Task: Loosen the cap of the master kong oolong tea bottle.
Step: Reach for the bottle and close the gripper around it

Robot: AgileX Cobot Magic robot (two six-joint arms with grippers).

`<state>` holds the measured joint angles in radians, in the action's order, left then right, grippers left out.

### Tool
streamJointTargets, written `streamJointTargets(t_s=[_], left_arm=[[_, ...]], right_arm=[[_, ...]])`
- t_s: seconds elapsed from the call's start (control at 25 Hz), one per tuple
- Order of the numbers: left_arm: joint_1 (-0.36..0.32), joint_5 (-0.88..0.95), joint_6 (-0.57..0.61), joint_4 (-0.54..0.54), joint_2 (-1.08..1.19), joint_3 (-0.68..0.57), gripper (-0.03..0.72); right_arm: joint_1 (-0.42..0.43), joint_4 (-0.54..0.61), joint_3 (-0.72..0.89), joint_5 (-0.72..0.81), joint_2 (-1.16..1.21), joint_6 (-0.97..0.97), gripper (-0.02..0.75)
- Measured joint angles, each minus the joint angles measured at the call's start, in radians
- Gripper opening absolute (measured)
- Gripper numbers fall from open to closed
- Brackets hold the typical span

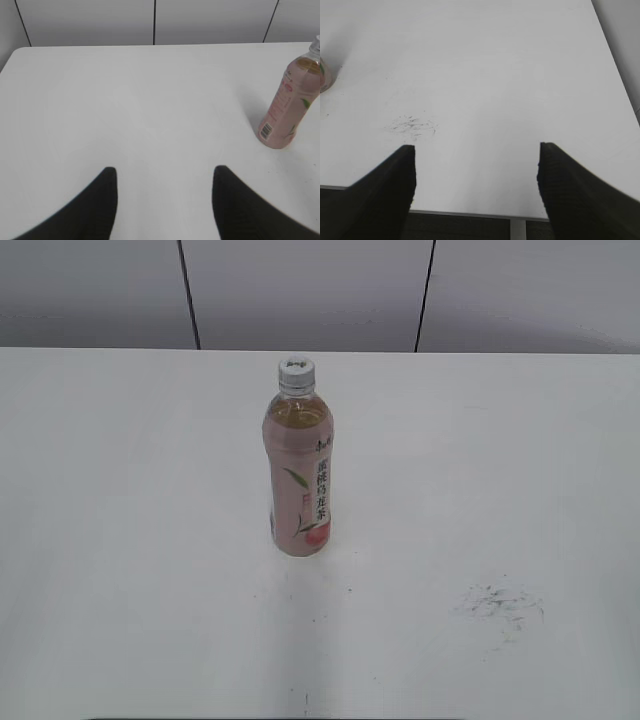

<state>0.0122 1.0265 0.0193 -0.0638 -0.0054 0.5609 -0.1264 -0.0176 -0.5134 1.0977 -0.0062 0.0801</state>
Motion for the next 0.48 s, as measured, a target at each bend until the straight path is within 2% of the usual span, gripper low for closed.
streamJointTargets(t_s=[0.2,0.48], left_arm=[[0.000,-0.033,0.000,-0.012,0.011,0.009,0.365],[0.000,-0.461,0.127,-0.088,0.157,-0.020,0.353]], right_arm=[[0.000,0.000,0.000,0.000,0.000,0.000,0.571],[0.000,0.000,0.000,0.000,0.000,0.000,0.571]])
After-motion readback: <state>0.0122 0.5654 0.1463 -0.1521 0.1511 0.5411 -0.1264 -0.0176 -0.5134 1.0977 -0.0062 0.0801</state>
